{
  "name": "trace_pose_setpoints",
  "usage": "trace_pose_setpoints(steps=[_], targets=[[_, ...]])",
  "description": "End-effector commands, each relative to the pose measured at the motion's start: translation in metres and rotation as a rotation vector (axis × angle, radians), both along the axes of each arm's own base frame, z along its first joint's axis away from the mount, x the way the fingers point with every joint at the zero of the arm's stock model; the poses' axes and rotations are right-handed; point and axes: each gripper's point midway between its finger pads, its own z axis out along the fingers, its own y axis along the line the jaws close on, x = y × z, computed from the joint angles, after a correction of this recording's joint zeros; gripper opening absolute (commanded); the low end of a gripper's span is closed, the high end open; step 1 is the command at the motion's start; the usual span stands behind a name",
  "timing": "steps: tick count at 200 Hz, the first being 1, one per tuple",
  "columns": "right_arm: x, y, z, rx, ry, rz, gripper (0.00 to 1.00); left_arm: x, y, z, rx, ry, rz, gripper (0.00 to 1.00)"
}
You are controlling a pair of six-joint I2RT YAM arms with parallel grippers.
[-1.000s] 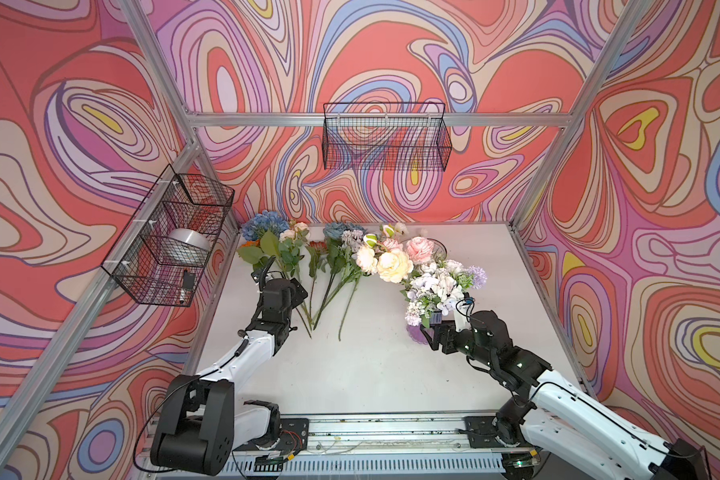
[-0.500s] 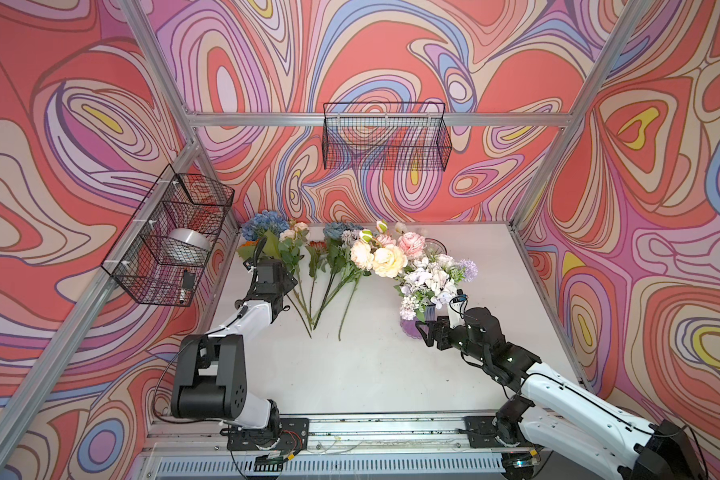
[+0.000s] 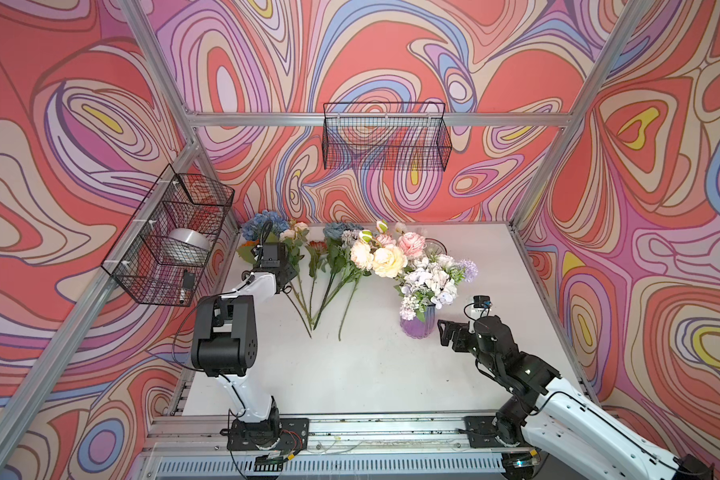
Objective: Arrange the flowers into the vase
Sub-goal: 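Move the left gripper to the blue hydrangea stem on the table and grasp it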
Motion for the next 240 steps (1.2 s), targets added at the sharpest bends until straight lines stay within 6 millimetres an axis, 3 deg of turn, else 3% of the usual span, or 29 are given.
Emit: trace_pose_setpoints(steps=[1,33,71,114,140,172,204,240], targets=[[0.016,-0.007,0.011,-0.068,-0.029,-0.065,0.98,-0.008,0.001,-0.018,-0.028,0.061,0.03,0.6],[0.032,-0.001,0.011,-0.134,0.002,-0.066,0.98,0.002,-0.006,-0.03,-0.068,0.072,0.014,0.55],[0.032,0.002,0.013,-0.129,0.004,-0.042,0.98,0.009,-0.005,-0.044,-0.061,0.106,0.015,0.47],[0.022,-0.013,0.032,-0.111,-0.062,-0.087,0.98,0.01,-0.006,-0.049,-0.055,0.114,-0.001,0.14],[0.019,-0.017,0.044,-0.101,-0.095,-0.096,0.99,0.006,-0.006,-0.043,-0.056,0.102,0.001,0.13],[0.021,-0.015,0.053,-0.097,-0.112,-0.088,0.98,-0.006,-0.008,-0.034,-0.078,0.067,0.006,0.0],[0.024,-0.009,0.056,-0.093,-0.11,-0.066,0.98,-0.019,-0.016,-0.026,-0.113,0.038,-0.016,0.0],[0.025,-0.005,0.055,-0.088,-0.106,-0.047,0.98,-0.036,-0.038,-0.028,-0.128,0.054,-0.107,0.0]])
